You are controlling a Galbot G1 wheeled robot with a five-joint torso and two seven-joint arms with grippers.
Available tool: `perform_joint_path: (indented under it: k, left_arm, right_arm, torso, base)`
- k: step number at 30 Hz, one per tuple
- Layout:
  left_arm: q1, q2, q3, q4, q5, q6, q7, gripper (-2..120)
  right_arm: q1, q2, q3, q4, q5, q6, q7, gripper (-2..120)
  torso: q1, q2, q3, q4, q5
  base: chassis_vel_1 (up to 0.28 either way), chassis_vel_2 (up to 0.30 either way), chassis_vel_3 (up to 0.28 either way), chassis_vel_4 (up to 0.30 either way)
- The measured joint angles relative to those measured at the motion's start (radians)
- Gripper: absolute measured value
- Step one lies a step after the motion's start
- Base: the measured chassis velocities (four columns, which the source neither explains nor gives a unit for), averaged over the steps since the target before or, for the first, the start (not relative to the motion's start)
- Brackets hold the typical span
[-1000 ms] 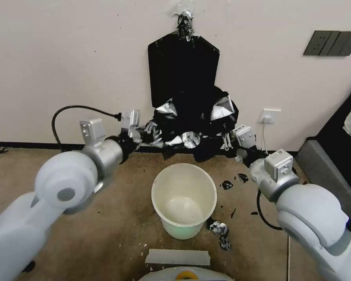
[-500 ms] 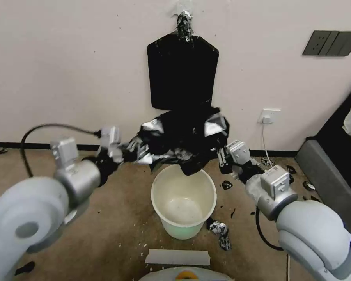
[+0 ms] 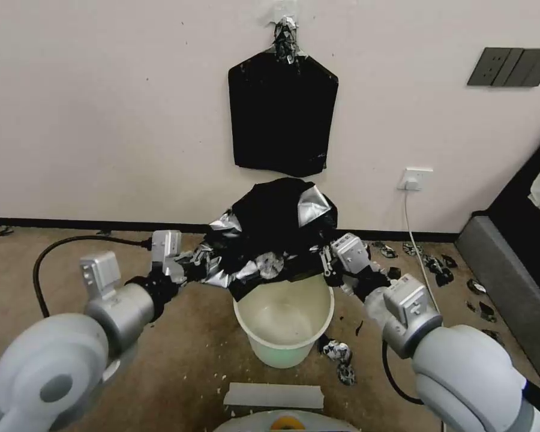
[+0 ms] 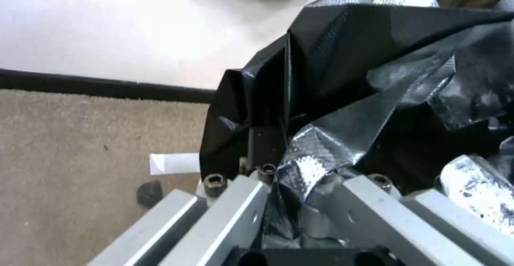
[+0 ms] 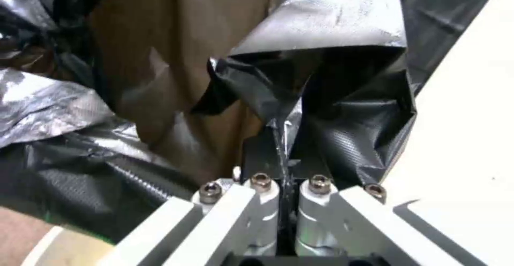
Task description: Place a trash bag onto the trash bin.
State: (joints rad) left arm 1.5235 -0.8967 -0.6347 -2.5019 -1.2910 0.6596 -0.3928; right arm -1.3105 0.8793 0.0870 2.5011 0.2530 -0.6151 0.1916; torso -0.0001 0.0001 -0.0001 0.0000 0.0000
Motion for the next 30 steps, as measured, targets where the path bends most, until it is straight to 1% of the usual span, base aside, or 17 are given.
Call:
perform_joint_path:
  k: [10, 13, 15, 16, 19, 20, 21, 23, 28, 30]
  left_arm:
    - [0.052, 0.009, -0.016, 0.001, 0.016, 0.006, 0.005, 0]
    - [0.061, 0.005, -0.001, 0.001, 0.038, 0.008, 0.008, 0]
    - [0.056, 0.000, 0.032, 0.001, 0.066, 0.009, 0.010, 0]
    - [0.056, 0.000, 0.032, 0.001, 0.066, 0.009, 0.010, 0]
    - [0.036, -0.008, 0.071, 0.004, 0.102, 0.005, 0.028, 0]
    - [0.036, -0.008, 0.071, 0.004, 0.102, 0.005, 0.028, 0]
    - [0.032, -0.010, 0.078, 0.009, 0.113, 0.003, 0.032, 0]
    - [0.028, -0.021, 0.109, 0.045, 0.172, -0.018, 0.058, 0]
    - [0.022, -0.034, 0.139, 0.083, 0.212, -0.036, 0.072, 0]
    - [0.015, -0.047, 0.165, 0.114, 0.242, -0.044, 0.075, 0]
  right_arm:
    - [-0.036, 0.038, -0.051, -0.013, -0.056, 0.004, -0.004, 0]
    - [-0.035, 0.040, -0.056, -0.016, -0.059, 0.004, -0.004, 0]
    - [-0.032, 0.041, -0.047, -0.028, -0.059, 0.004, -0.005, 0]
    - [-0.032, 0.041, -0.047, -0.028, -0.059, 0.004, -0.005, 0]
    - [-0.041, 0.043, -0.028, -0.055, -0.057, 0.009, -0.003, 0]
    - [-0.041, 0.043, -0.028, -0.055, -0.057, 0.009, -0.003, 0]
    - [-0.045, 0.044, -0.025, -0.061, -0.057, 0.012, -0.002, 0]
    - [-0.061, 0.052, -0.014, -0.093, -0.062, 0.028, -0.001, 0]
    - [-0.068, 0.071, -0.015, -0.125, -0.077, 0.036, 0.001, 0]
    - [-0.078, 0.079, -0.016, -0.144, -0.086, 0.040, 0.003, 0]
  torso:
    - [0.000, 0.000, 0.000, 0.0000, -0.0001]
    - [0.000, 0.000, 0.000, 0.0000, 0.0000]
    - [0.000, 0.000, 0.000, 0.0000, 0.0000]
    - [0.000, 0.000, 0.000, 0.0000, 0.0000]
    - [0.000, 0.000, 0.000, 0.0000, 0.0000]
    - [0.000, 0.000, 0.000, 0.0000, 0.0000]
    - [0.000, 0.000, 0.000, 0.0000, 0.0001]
    - [0.000, 0.000, 0.000, -0.0001, -0.0001]
    - [0.000, 0.000, 0.000, 0.0000, 0.0000]
    - [0.000, 0.000, 0.000, 0.0000, 0.0001]
  base:
    - [0.000, 0.000, 0.000, 0.000]
    - [0.000, 0.000, 0.000, 0.000]
    - [0.000, 0.000, 0.000, 0.000]
    - [0.000, 0.000, 0.000, 0.000]
    - [0.000, 0.000, 0.000, 0.000]
    - [0.000, 0.000, 0.000, 0.000]
    - [0.000, 0.000, 0.000, 0.000]
    - [0.000, 0.000, 0.000, 0.000]
    - [0.000, 0.000, 0.000, 0.000]
    - [0.000, 0.000, 0.000, 0.000]
